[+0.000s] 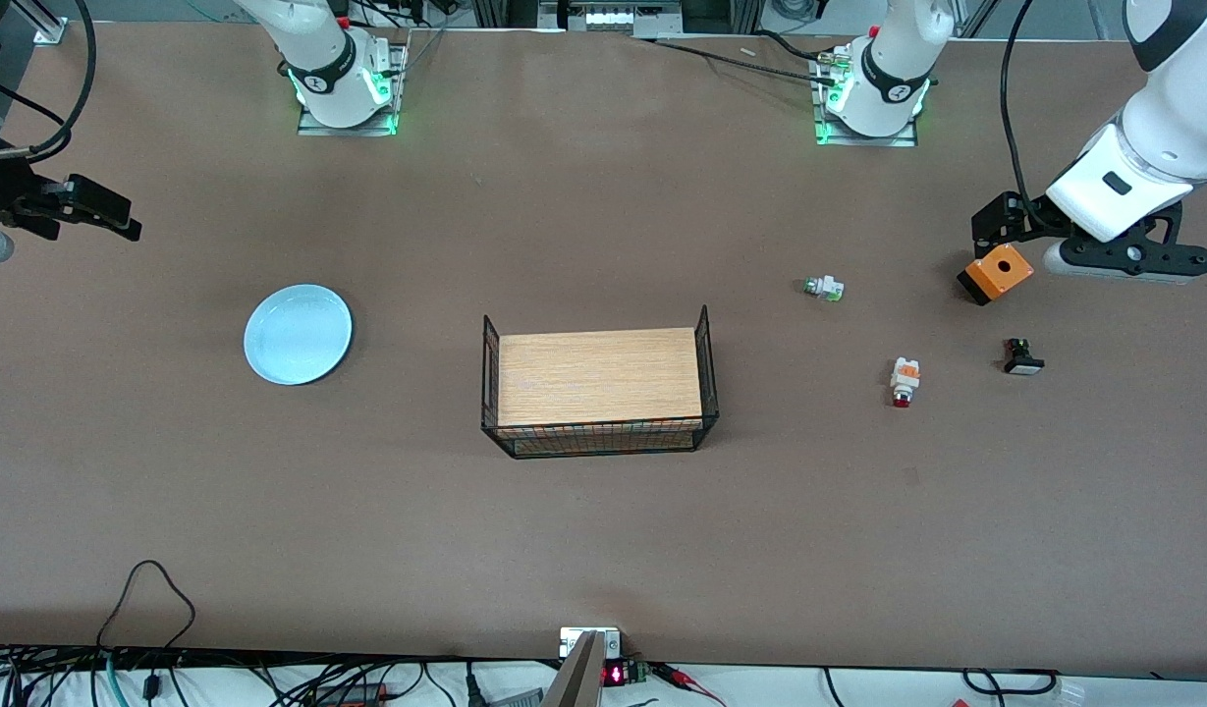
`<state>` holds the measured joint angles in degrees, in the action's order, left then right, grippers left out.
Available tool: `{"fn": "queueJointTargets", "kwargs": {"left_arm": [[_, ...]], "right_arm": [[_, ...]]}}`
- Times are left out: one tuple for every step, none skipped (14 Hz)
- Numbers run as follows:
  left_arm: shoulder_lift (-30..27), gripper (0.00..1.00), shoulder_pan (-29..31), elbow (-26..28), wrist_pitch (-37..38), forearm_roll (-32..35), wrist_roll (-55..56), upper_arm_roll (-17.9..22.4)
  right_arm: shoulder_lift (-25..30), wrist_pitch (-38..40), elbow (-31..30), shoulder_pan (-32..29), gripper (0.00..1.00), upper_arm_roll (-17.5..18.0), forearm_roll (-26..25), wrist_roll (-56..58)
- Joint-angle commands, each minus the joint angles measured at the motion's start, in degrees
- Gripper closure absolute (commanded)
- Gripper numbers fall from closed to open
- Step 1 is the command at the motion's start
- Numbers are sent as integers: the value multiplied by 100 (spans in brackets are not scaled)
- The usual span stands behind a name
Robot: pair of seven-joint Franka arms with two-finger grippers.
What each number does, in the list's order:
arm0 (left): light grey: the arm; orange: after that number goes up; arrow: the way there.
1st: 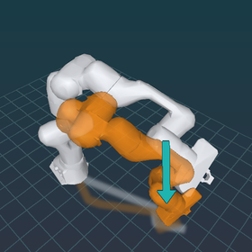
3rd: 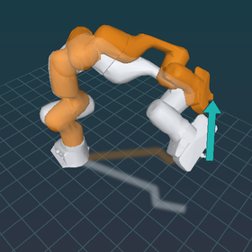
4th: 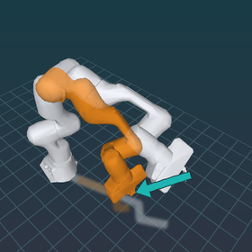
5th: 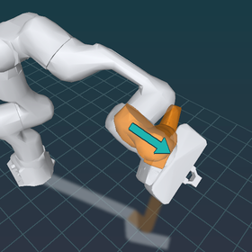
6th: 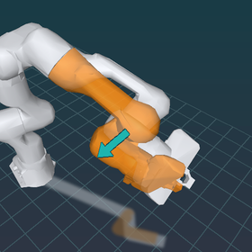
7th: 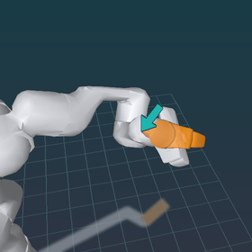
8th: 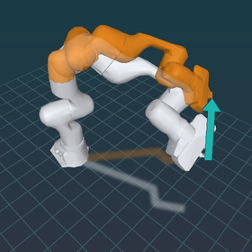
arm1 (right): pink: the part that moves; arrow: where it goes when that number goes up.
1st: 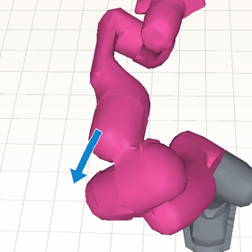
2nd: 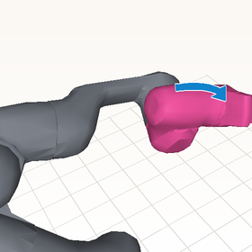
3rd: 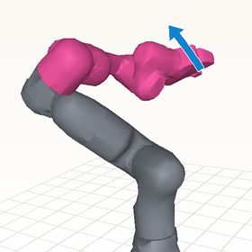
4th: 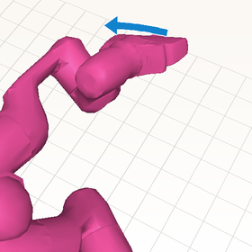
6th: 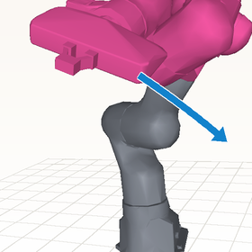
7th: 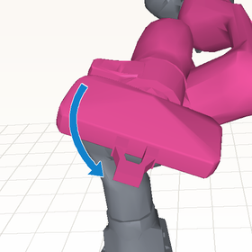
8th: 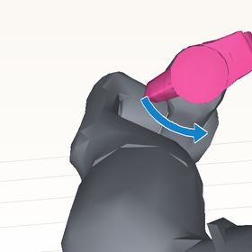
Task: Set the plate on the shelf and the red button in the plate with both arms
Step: 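Lower the right gripper onto the light blue plate rim and grasp it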
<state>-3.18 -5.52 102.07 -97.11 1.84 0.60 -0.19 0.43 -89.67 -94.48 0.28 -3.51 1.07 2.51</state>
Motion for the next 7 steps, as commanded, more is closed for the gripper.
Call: {"fn": "queueJointTargets", "kwargs": {"left_arm": [[99,0,7,-169,87,-8,-43,-7],[99,0,7,-169,78,-8,-43,1],[99,0,16,-169,78,-8,-43,1],[99,0,16,-169,87,-8,-43,1],[99,0,16,-169,87,-8,-43,1],[99,0,7,-169,78,-8,-43,1],[99,0,7,-169,78,-8,-43,1]], "right_arm": [[1,81,70,7,0,35,-115,57],[-16,64,79,7,0,35,-107,48],[-17,72,79,7,0,35,-115,48],[-43,46,79,7,0,35,-115,48],[-112,37,79,7,0,35,-107,39],[-218,11,70,33,0,44,-107,48],[-358,37,70,77,0,35,-63,39]]}}
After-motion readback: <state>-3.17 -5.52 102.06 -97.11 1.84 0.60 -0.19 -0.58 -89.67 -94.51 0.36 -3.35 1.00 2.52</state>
